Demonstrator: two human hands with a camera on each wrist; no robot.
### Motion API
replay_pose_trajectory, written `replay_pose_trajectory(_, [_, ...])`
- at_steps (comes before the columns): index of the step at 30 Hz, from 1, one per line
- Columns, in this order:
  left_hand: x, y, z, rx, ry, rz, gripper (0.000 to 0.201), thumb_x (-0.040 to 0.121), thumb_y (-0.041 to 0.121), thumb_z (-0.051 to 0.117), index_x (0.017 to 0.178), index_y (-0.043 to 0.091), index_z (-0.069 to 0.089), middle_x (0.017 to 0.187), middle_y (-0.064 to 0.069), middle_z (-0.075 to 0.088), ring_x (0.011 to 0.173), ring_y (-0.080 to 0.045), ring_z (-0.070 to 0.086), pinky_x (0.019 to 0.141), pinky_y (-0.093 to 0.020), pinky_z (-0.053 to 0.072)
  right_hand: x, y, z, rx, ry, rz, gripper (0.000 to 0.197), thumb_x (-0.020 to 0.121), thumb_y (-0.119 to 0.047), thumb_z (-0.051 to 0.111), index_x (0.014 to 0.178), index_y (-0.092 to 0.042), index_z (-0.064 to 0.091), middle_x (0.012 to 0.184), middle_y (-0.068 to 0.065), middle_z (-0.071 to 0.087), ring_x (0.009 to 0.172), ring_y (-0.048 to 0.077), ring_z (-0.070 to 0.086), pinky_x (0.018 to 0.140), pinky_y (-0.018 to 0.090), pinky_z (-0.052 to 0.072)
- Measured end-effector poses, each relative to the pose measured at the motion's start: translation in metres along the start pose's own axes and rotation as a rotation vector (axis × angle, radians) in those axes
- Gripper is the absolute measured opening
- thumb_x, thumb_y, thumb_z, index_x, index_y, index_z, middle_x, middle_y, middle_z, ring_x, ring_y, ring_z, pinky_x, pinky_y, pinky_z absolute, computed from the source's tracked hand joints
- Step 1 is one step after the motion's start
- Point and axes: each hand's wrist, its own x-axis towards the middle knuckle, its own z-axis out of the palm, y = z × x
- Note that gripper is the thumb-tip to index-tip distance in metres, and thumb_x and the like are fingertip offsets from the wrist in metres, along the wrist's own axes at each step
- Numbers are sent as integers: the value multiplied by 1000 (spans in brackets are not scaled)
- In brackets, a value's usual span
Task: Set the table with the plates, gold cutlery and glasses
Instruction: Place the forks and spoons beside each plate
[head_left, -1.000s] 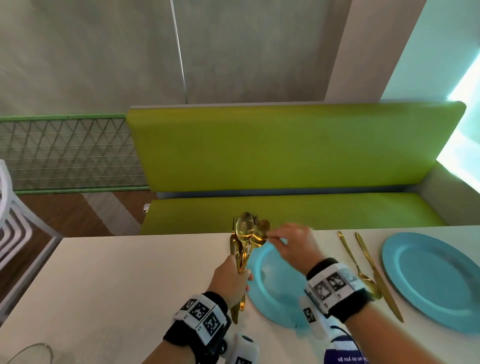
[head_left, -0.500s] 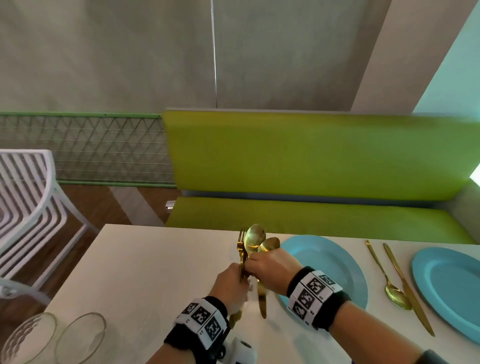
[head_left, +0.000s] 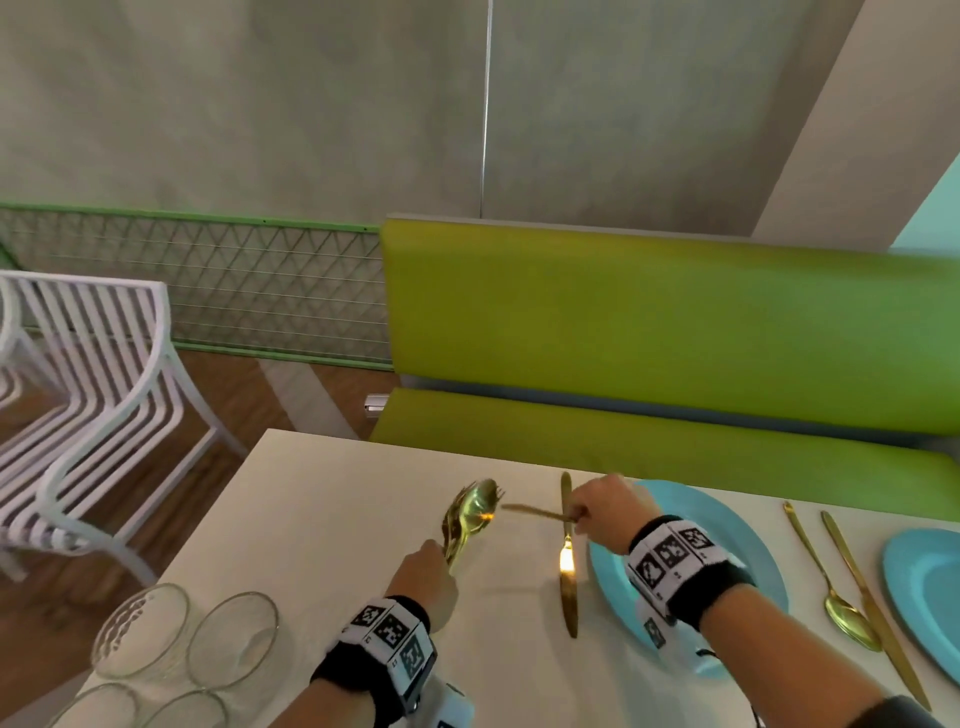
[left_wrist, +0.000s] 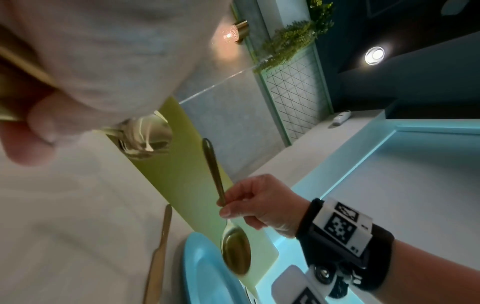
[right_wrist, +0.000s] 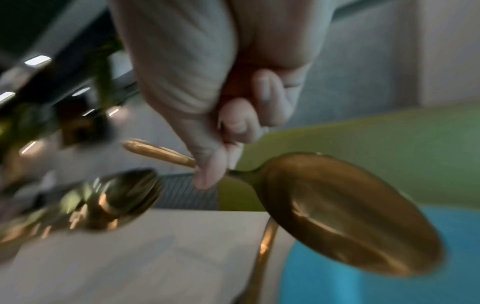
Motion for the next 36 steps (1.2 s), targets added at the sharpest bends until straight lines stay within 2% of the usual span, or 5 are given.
replay_pose_trajectory(5, [4,-6,-8,-110,86,-40,27,95,16,45,120,5,46,119,-14,60,109,-28,60,91,-34,50,13,-8,13,494,-74,324,22,83,-23,69,102,-12,72,95,-1,66,89,14,62,88,25,53])
replay_pose_trajectory(12, [7,-9,-14,-260,162,-4,22,95,13,41,115,6,47,110,-13,64,101,-30,63,89,-39,53,32,-41,48,324,-195,439,54,95,-53,36,119,-11,60,109,1,62,102,13,60,76,22,46])
replay_pose_trajectory(20, [9,-31,-18,-336,188,-48,19,96,14,42,114,8,46,105,-8,64,90,-23,61,87,-35,53,48,-39,58,312,-209,491,38,90,-26,59,124,-8,58,124,8,60,112,20,61,65,19,50])
replay_pose_trajectory(28, [11,-38,-20,-353,182,-45,16,96,13,39,110,8,46,106,-9,65,84,-20,56,86,-33,51,63,-39,54,534,-82,698,26,82,-26,69,70,-7,55,60,0,50,71,19,57,45,21,42])
replay_pose_trajectory(36, [2,-35,-23,-367,168,-27,13,97,14,40,109,10,45,107,-8,64,86,-19,57,82,-29,49,59,-35,56,550,-73,686,42,78,-34,74,59,-11,44,63,2,54,74,20,59,58,25,45])
